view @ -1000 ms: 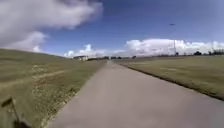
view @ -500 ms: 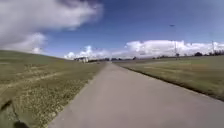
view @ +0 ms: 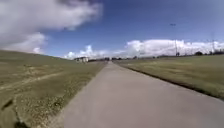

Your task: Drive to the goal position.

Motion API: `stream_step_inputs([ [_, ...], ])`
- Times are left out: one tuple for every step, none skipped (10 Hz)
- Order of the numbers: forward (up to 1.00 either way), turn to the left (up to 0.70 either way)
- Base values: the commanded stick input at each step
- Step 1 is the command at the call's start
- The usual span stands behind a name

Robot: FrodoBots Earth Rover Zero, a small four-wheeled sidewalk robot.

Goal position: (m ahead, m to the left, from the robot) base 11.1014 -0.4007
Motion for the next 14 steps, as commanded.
stream_step_inputs([
  [0.7,0.0],
  [0.7,0.0],
  [0.7,0.0],
  [0.7,0.0],
  [0.7,0.0],
  [0.7,0.0],
  [0.7,0.0],
  [0.7,0.0],
  [0.7,0.0],
  [0.7,0.0],
  [0.7,0.0],
  [0.7,0.0],
  [0.7,0.0],
  [0.7,0.0],
])
